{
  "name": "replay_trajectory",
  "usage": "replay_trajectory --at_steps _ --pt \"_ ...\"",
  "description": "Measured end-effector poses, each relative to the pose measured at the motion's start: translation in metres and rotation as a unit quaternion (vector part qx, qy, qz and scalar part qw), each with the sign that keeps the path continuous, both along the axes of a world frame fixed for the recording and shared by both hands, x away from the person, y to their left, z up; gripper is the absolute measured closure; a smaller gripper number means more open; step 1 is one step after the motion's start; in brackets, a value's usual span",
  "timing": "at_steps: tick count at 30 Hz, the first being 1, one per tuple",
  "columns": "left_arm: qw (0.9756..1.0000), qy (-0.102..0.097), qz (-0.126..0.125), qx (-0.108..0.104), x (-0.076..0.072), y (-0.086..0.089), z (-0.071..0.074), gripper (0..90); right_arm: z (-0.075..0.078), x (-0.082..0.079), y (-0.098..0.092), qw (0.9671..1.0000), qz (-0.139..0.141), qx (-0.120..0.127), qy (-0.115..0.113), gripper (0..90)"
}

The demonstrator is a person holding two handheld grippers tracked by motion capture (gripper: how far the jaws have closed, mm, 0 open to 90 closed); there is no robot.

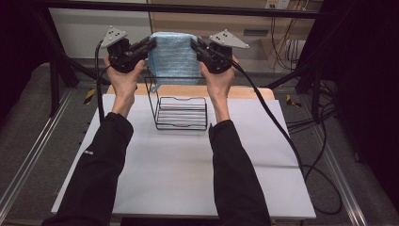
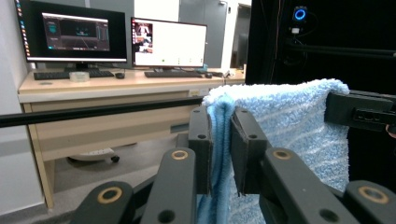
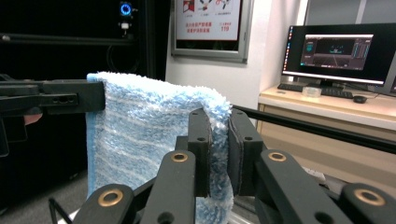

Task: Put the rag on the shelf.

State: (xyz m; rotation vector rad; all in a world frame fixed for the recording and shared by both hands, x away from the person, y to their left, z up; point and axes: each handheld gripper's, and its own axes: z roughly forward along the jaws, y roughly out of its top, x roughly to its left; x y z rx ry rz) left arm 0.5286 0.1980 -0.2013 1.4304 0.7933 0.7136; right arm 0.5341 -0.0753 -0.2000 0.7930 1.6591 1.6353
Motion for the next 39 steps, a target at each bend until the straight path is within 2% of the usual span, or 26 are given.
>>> replay_trajectory --at_steps 8,15,19,26,33,39 --pt "0.9998 0.003 -0.017 0.008 -0.006 0.000 -0.011 79.2 -0.010 -0.006 -0.005 0.9998 0.011 -0.005 0.014 81.5" --pt "0.9992 0.005 -0.029 0.027 -0.012 -0.001 -0.019 79.1 -0.015 -0.011 -0.012 0.9993 0.020 -0.013 0.028 81.4" --pt "0.9988 0.016 -0.035 0.031 -0.015 -0.001 -0.024 79.1 -0.019 -0.014 -0.014 0.9990 0.024 -0.016 0.034 81.3" --pt "0.9985 0.014 -0.041 0.035 -0.021 -0.001 -0.028 79.1 -0.024 -0.020 -0.016 0.9984 0.027 -0.021 0.045 81.0" --pt "0.9975 0.015 -0.054 0.043 -0.030 0.002 -0.030 78.9 -0.024 -0.028 -0.016 0.9976 0.035 -0.040 0.043 80.4" --pt "0.9964 0.009 -0.061 0.057 -0.041 0.002 -0.033 78.6 -0.024 -0.037 -0.017 0.9959 0.044 -0.060 0.052 80.1"
